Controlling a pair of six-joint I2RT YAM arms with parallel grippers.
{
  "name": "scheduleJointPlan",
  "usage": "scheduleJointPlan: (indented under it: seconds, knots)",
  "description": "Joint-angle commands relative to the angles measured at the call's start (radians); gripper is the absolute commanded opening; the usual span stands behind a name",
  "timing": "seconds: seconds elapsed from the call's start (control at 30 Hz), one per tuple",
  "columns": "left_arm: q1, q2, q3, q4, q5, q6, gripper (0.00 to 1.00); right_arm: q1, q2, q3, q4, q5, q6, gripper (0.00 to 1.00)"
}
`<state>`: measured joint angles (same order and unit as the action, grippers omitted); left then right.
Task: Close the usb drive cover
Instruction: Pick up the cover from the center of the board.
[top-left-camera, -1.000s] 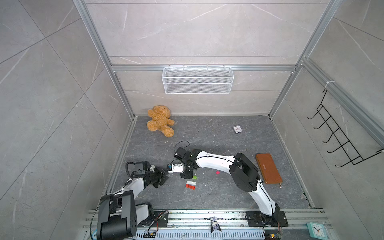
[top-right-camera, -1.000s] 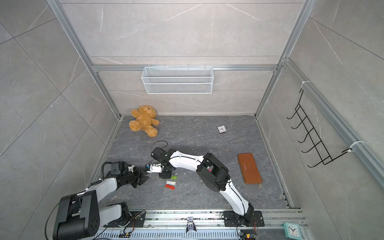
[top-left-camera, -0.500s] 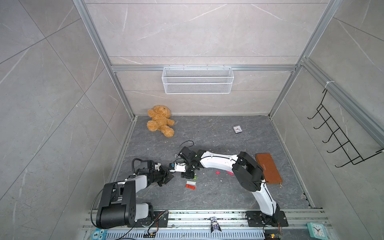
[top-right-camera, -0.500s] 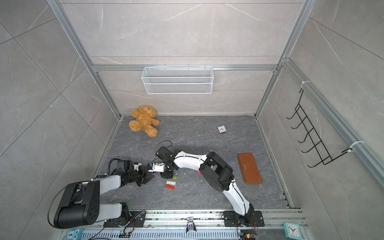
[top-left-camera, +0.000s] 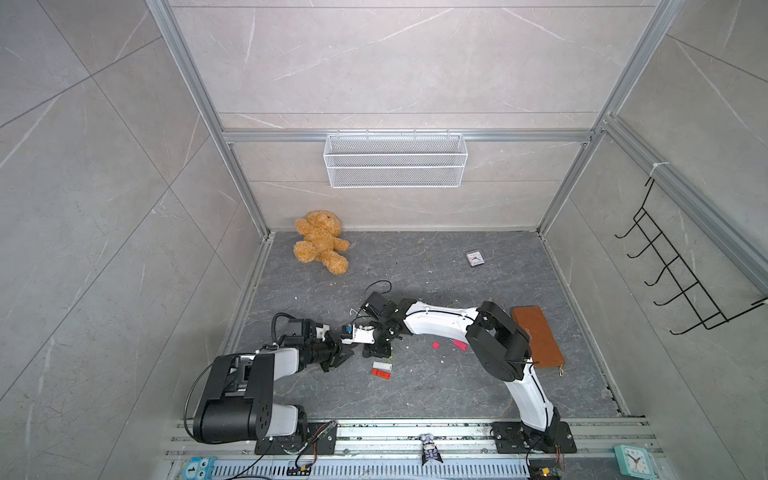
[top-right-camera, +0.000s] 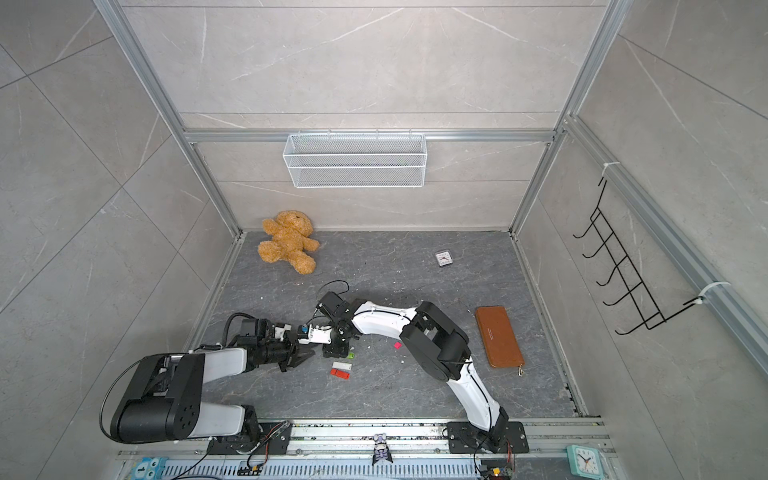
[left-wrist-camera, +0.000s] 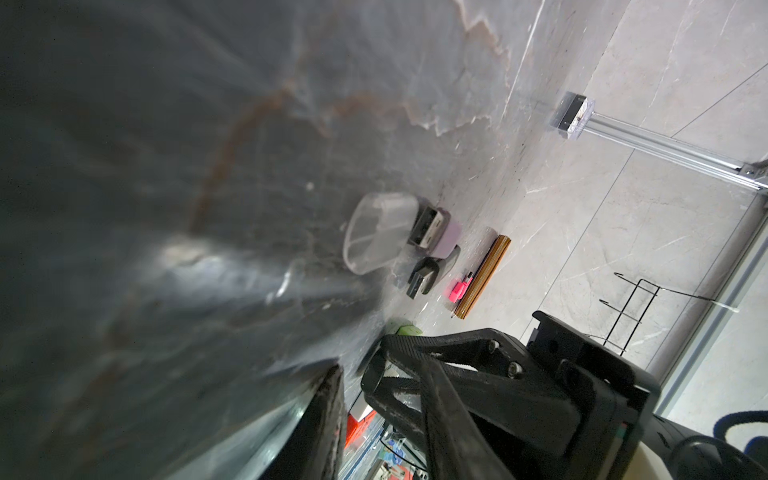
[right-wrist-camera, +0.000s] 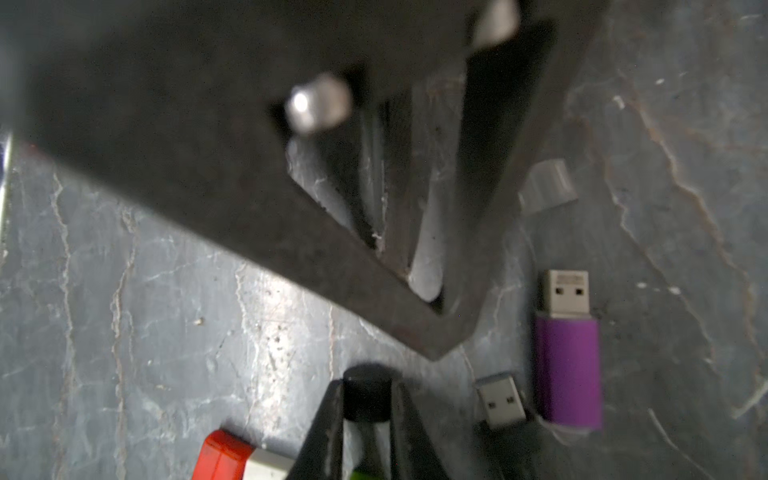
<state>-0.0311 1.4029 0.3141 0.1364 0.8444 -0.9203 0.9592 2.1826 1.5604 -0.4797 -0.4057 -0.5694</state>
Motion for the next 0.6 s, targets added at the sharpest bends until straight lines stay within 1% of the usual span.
scheduleJointPlan:
  seconds: [0.0, 0.37, 0.57]
  knots:
    - [-0.013, 0.026, 0.011, -0.014, -0.014, 0.009, 0.35, -0.007, -0.038, -0.017, -0.002, -0.034, -0.004, 0.19]
    - [-0.053, 0.028, 0.006, -0.003, -0.015, 0.011, 0.34, -0.029, -0.066, -0.039, 0.048, -0.08, 0.029, 0.19]
    - [-0.056, 0.034, 0.006, 0.018, -0.01, 0.0, 0.34, -0.034, -0.067, -0.04, 0.065, -0.113, 0.05, 0.19]
